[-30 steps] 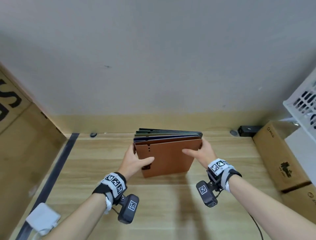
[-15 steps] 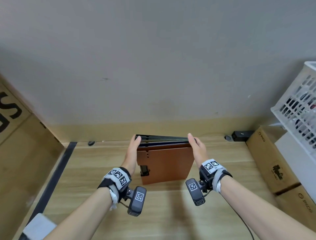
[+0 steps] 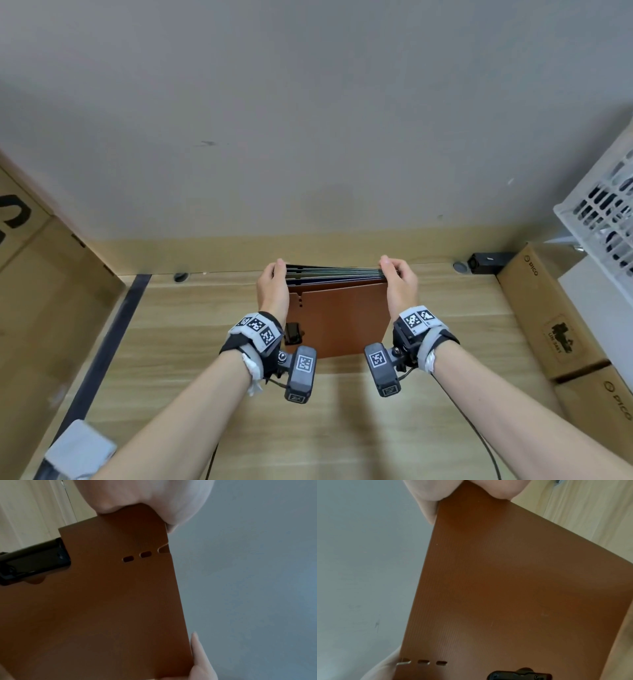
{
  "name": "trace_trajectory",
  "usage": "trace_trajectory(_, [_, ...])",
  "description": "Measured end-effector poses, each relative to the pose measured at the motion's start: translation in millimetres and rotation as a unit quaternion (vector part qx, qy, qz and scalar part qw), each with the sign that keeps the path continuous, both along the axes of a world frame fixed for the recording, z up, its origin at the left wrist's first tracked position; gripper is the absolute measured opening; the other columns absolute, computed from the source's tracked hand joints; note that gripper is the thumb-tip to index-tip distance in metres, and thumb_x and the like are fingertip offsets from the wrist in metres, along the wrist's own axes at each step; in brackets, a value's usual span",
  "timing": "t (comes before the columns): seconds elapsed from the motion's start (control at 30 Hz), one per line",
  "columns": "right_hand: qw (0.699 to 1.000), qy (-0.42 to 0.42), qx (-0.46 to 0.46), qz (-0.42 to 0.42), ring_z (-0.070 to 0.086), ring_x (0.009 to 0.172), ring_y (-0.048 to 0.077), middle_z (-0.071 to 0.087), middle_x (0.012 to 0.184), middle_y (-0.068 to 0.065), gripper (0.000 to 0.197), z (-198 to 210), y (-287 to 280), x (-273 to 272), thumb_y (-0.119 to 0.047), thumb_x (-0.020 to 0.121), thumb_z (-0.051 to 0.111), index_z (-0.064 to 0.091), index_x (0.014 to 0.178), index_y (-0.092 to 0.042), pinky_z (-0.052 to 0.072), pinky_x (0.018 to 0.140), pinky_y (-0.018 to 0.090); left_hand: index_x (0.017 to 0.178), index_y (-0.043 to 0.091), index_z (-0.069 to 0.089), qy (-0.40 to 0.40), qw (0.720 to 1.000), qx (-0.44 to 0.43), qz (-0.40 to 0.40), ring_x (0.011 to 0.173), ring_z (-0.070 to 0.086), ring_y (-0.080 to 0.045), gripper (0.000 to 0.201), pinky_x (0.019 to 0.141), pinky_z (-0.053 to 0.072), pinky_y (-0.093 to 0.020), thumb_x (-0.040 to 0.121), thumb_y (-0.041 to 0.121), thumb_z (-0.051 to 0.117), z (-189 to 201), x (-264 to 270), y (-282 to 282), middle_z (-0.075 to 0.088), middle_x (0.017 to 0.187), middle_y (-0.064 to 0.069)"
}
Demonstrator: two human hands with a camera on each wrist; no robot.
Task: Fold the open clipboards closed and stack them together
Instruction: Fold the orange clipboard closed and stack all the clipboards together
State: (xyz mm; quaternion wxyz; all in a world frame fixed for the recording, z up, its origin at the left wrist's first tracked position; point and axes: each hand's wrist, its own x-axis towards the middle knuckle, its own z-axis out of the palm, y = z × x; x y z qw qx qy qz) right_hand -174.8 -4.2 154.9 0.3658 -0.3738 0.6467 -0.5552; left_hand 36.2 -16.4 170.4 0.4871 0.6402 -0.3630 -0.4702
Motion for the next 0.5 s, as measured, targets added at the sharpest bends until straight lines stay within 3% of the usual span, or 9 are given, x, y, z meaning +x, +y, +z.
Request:
trace_trajectory(0.2, [0.999, 0.038, -0.010, 0.015, 0.056, 0.083, -0.002, 0.062, 0.093, -0.010, 0.017, 3.2, -5.3, -2.3, -0.027, 0.095, 0.053, 0.061, 0.105, -0.016, 0.040, 0.069, 0.012, 0.102, 0.011, 0.060, -0.046, 0.998, -0.036, -0.011, 0.095, 0.053, -0.014, 0.028, 0.077, 0.040, -0.027, 0.102, 0.025, 0.036, -2.4, 1.7, -4.5, 0.060, 0.102, 0.000])
trace_trajectory(0.33, [0.998, 0.048, -0.036, 0.017, 0.052, 0.070, -0.002, 0.061, 0.085, -0.006, 0.015, 0.7, -6.0, -2.6, -0.022, 0.095, 0.052, 0.063, 0.100, -0.012, 0.041, 0.063, 0.004, 0.101, 0.011, 0.062, -0.065, 0.995, -0.074, -0.018, 0.095, 0.050, 0.007, 0.027, 0.077, 0.035, -0.012, 0.101, 0.014, 0.035, 0.3, 2.4, -1.5, 0.060, 0.100, 0.011])
trace_trajectory(0.4, [0.997, 0.055, -0.038, 0.026, 0.050, 0.064, -0.005, 0.062, 0.083, -0.006, 0.016, -0.5, -6.2, -3.9, -0.020, 0.095, 0.051, 0.065, 0.097, -0.013, 0.040, 0.061, 0.007, 0.100, 0.012, 0.062, -0.074, 0.993, -0.086, -0.020, 0.096, 0.051, 0.006, 0.028, 0.077, 0.035, -0.010, 0.102, 0.013, 0.035, 1.6, 2.3, 0.5, 0.061, 0.100, 0.012])
trace_trajectory(0.5, [0.997, 0.060, -0.040, 0.036, 0.044, 0.056, -0.001, 0.061, 0.078, -0.006, 0.017, -1.8, -5.4, -5.9, -0.019, 0.094, 0.050, 0.066, 0.094, -0.013, 0.038, 0.056, 0.012, 0.101, 0.017, 0.064, -0.105, 0.989, -0.103, -0.030, 0.099, 0.056, -0.002, 0.030, 0.087, 0.043, -0.018, 0.102, 0.012, 0.035, 3.7, 3.1, 1.8, 0.065, 0.103, 0.008])
